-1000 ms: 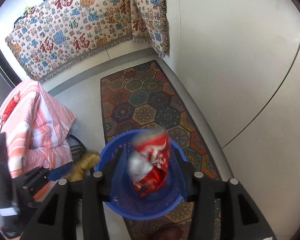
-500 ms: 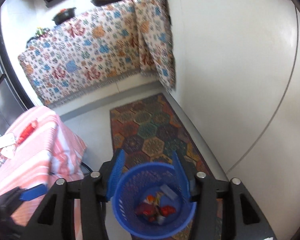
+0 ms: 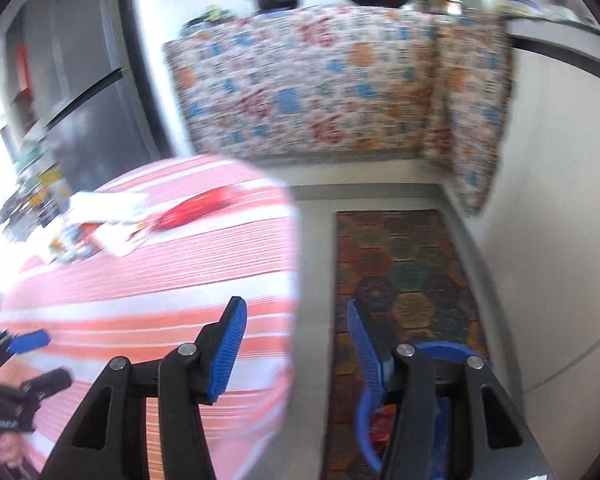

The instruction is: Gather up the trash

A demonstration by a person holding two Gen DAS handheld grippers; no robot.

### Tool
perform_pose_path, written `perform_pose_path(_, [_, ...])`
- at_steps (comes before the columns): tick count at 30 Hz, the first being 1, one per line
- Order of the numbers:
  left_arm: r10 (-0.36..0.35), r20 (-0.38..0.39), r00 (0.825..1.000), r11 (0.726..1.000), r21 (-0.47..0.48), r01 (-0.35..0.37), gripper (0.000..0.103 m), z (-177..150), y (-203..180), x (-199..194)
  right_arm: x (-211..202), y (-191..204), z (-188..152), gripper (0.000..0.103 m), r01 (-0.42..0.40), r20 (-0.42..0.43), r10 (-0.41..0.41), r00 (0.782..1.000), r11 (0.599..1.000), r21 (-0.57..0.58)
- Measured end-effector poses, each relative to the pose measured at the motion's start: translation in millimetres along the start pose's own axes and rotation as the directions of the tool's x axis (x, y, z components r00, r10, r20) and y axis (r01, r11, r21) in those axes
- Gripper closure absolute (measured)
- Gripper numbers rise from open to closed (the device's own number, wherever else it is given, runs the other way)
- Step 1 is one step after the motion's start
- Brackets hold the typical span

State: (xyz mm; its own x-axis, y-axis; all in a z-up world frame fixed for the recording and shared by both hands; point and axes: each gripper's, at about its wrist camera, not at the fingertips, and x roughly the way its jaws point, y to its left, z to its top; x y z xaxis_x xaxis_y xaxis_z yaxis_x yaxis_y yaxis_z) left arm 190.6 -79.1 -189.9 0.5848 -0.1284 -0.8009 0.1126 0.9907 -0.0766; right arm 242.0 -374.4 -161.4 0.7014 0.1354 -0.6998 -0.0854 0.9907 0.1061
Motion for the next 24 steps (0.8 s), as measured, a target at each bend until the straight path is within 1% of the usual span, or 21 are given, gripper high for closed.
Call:
perform_pose_path(2, [0.035, -0.002, 0.999, 0.999, -0.030, -0.036, 0.016, -2.6, 25.8, 3.8, 9.2, 39.6, -3.8, 0.049, -0.084, -0.032, 0.083, 0.996, 0.995, -0.049])
perform_pose_path(4, [0.064, -0.010, 0.998, 0.996, -0.055, -0.065, 0.016, -5.6, 49.2, 7.1, 18.7, 77.1, -9.5, 0.049, -0.132, -0.065, 0.125, 0.990, 0.984, -0.120])
perform_pose_path(7, [0.090, -0.022, 0.996, 0.993, -0.079, -0.091, 0.016, -8.9, 73.4, 11.5, 30.3, 124.5, -18.1, 0.049, -0.163, -0.100, 0.144, 0.985, 0.962, -0.219])
perform_pose_path(10, [0.119, -0.016, 0.993, 0.990, -0.076, -0.120, 0.016, -11.6, 96.6, 10.9, 40.2, 155.2, -23.2, 0.049, -0.185, -0.122, 0.157, 0.980, 0.947, -0.264])
perform_pose_path(13, [0.142, -0.017, 0.990, 0.988, -0.061, -0.142, 0.014, -13.5, 115.9, 8.9, 49.7, 175.8, -26.0, 0.049, -0.205, -0.142, 0.171, 0.975, 0.938, -0.280])
perform_pose_path(15, [0.151, -0.020, 0.988, 0.986, -0.062, -0.152, 0.006, -13.9, 126.8, 8.2, 58.3, 189.4, -26.5, 0.049, -0.212, -0.156, 0.174, 0.972, 0.936, -0.282])
perform_pose_path(18, [0.157, -0.015, 0.988, 0.985, -0.064, -0.157, 0.003, -13.2, 145.2, 7.9, 64.3, 202.0, -27.1, 0.049, -0.219, -0.173, 0.175, 0.969, 0.933, -0.286])
perform_pose_path(20, [0.154, -0.017, 0.988, 0.986, -0.066, -0.155, 0.002, -10.0, 156.6, 8.8, 68.4, 206.6, -28.8, 0.049, -0.217, -0.184, 0.168, 0.968, 0.932, -0.291])
perform_pose_path(21, [0.154, -0.018, 0.988, 0.986, -0.066, -0.155, 0.001, -7.7, 162.1, 9.6, 70.5, 206.4, -28.5, 0.048, -0.213, -0.185, 0.163, 0.969, 0.931, -0.297])
perform_pose_path(22, [0.152, -0.019, 0.988, 0.986, -0.067, -0.153, 0.001, -5.3, 167.3, 10.6, 70.1, 208.4, -28.9, 0.045, -0.209, -0.179, 0.159, 0.971, 0.929, -0.306])
perform_pose_path(24, [0.150, -0.019, 0.988, 0.986, -0.069, -0.151, 0.001, 1.6, 178.7, 13.5, 69.7, 210.5, -29.7, 0.043, -0.201, -0.176, 0.150, 0.973, 0.926, -0.320])
